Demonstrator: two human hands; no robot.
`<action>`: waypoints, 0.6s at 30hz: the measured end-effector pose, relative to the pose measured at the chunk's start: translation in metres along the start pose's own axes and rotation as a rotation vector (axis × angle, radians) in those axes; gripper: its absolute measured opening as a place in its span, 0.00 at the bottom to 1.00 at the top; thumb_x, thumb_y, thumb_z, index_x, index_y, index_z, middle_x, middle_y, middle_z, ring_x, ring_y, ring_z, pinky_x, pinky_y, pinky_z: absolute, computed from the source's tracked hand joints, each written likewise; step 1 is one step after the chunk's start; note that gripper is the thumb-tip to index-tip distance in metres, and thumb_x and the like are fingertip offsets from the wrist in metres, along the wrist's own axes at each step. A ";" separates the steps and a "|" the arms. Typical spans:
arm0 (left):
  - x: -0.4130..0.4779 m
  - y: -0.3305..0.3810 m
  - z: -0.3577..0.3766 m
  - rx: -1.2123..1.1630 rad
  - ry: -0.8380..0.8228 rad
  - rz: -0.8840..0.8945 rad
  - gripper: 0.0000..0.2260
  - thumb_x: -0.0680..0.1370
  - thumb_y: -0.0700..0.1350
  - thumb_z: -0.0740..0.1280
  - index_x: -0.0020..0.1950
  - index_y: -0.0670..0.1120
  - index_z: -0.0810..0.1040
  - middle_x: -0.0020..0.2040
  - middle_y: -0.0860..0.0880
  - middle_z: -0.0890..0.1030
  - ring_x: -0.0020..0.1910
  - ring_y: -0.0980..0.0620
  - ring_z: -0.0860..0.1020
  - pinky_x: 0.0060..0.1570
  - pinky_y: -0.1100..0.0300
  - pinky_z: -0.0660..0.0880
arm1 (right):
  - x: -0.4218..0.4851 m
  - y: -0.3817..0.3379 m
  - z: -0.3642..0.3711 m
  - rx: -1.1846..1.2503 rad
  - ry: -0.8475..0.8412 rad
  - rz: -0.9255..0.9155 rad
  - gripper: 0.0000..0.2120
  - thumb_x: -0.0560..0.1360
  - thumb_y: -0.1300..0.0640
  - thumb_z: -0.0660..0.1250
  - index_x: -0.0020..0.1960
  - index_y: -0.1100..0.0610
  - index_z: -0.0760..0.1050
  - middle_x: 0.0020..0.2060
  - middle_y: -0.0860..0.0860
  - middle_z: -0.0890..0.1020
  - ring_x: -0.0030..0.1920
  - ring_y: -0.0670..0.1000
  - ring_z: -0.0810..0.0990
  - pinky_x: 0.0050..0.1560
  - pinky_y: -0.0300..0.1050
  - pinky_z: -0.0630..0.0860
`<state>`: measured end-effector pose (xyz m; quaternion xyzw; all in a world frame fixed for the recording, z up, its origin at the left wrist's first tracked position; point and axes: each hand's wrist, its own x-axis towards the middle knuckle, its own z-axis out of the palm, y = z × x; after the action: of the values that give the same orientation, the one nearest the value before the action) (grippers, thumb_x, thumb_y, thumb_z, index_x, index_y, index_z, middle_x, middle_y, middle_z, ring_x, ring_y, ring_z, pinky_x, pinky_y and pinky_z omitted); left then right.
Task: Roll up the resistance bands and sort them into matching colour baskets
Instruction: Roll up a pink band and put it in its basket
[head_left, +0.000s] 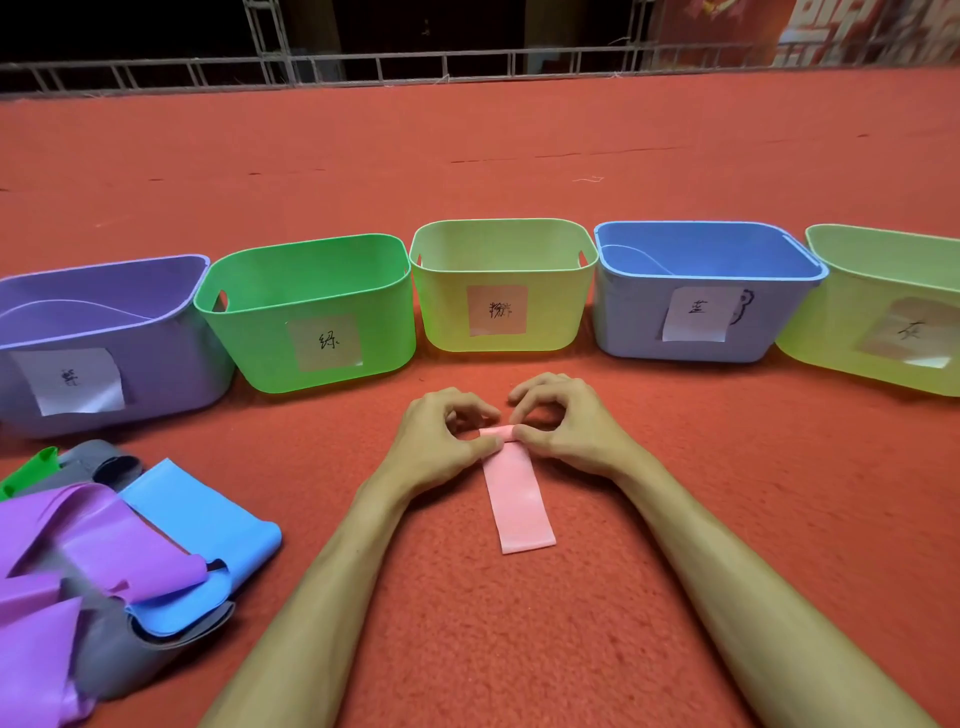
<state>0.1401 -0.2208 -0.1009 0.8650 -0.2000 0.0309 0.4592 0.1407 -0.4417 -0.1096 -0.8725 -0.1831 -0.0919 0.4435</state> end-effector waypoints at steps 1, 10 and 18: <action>-0.001 0.000 0.000 -0.008 0.002 0.002 0.10 0.71 0.45 0.81 0.51 0.52 0.88 0.46 0.56 0.84 0.45 0.64 0.80 0.44 0.75 0.69 | -0.001 -0.001 0.000 0.008 -0.006 -0.006 0.03 0.66 0.52 0.76 0.40 0.47 0.85 0.52 0.43 0.84 0.58 0.43 0.80 0.63 0.43 0.70; -0.001 -0.006 0.000 -0.132 0.067 -0.001 0.11 0.69 0.43 0.83 0.49 0.55 0.90 0.43 0.56 0.83 0.38 0.61 0.76 0.41 0.67 0.68 | -0.001 0.001 0.001 0.021 0.012 0.009 0.08 0.71 0.47 0.72 0.44 0.49 0.87 0.52 0.44 0.84 0.57 0.44 0.79 0.63 0.45 0.70; 0.000 -0.004 0.001 -0.172 0.065 -0.021 0.11 0.71 0.44 0.82 0.50 0.53 0.89 0.41 0.58 0.85 0.35 0.63 0.74 0.40 0.68 0.70 | -0.001 0.000 -0.002 0.067 0.018 -0.014 0.06 0.72 0.49 0.75 0.46 0.50 0.88 0.53 0.45 0.85 0.58 0.45 0.80 0.63 0.41 0.70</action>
<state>0.1413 -0.2202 -0.1044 0.8229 -0.1778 0.0369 0.5384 0.1397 -0.4439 -0.1084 -0.8551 -0.1882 -0.0970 0.4733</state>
